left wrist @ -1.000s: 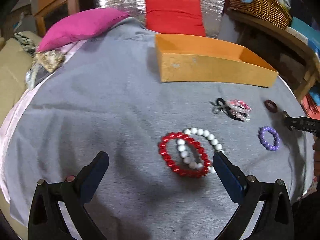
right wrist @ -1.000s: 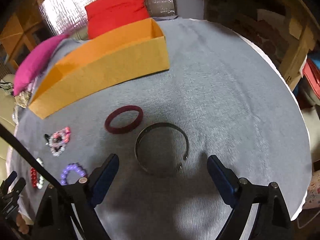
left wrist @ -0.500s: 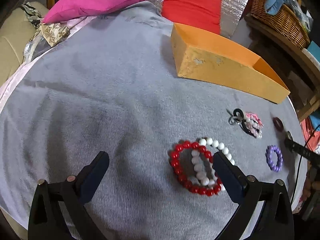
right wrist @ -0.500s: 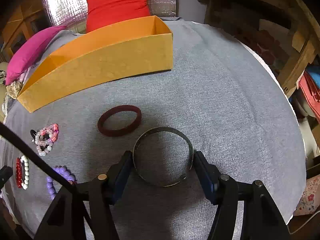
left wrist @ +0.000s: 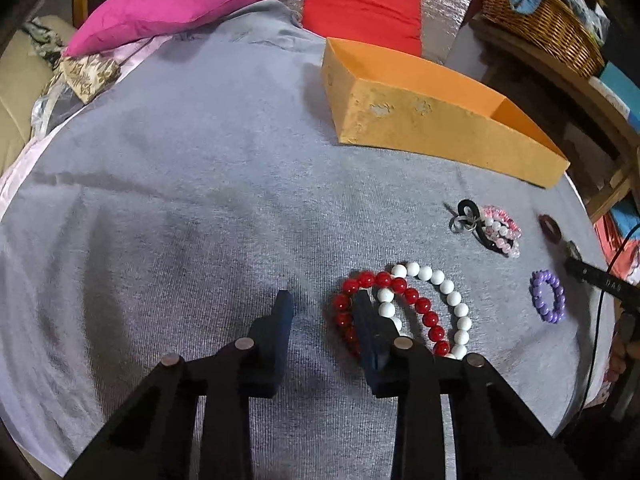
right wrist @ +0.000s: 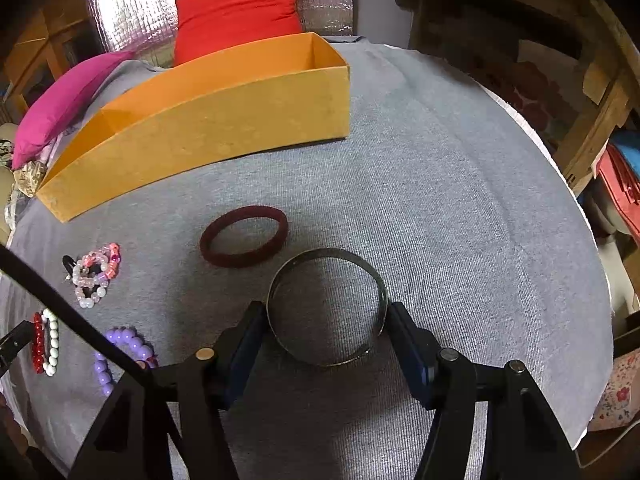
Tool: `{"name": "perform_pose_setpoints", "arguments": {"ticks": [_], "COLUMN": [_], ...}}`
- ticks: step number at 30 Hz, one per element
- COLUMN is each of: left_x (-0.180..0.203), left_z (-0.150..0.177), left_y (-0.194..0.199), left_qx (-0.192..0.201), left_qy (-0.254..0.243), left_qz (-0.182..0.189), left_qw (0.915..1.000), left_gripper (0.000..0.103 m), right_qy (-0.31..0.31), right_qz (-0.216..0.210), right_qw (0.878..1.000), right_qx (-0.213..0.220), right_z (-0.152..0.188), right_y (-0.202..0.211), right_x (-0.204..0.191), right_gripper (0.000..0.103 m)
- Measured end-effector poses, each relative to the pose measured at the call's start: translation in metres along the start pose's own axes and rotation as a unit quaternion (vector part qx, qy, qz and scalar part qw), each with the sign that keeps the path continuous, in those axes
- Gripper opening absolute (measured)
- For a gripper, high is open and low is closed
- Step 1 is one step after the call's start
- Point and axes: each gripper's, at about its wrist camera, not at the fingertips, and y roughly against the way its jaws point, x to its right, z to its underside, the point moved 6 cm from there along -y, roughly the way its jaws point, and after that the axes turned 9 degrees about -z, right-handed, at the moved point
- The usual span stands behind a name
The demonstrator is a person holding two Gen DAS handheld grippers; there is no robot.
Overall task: Organize jewelry
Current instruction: 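Close the right gripper on the silver bangle while the left gripper grasps the red bead bracelet, then carry the silver bangle and red bracelet into the orange box and open both grippers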
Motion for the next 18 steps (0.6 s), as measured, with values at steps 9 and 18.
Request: {"name": "perform_pose_setpoints", "arguments": {"ticks": [9, 18], "left_x": [0.018, 0.007], "left_z": [-0.005, -0.014], "left_y": [-0.011, -0.002], "left_qx": [0.019, 0.044], "left_qy": [-0.059, -0.044], "left_qz": [-0.034, -0.035], "left_qw": [0.9975, 0.9975], "left_gripper": [0.031, 0.009], "right_qy": [-0.01, -0.037], "right_qz": [-0.004, -0.033], "right_qw": [1.0, 0.998], "right_qx": [0.007, 0.037], "right_z": [-0.009, -0.018], "right_y": [-0.004, 0.011], "right_x": [0.003, 0.012], "right_gripper": [0.063, 0.063]}}
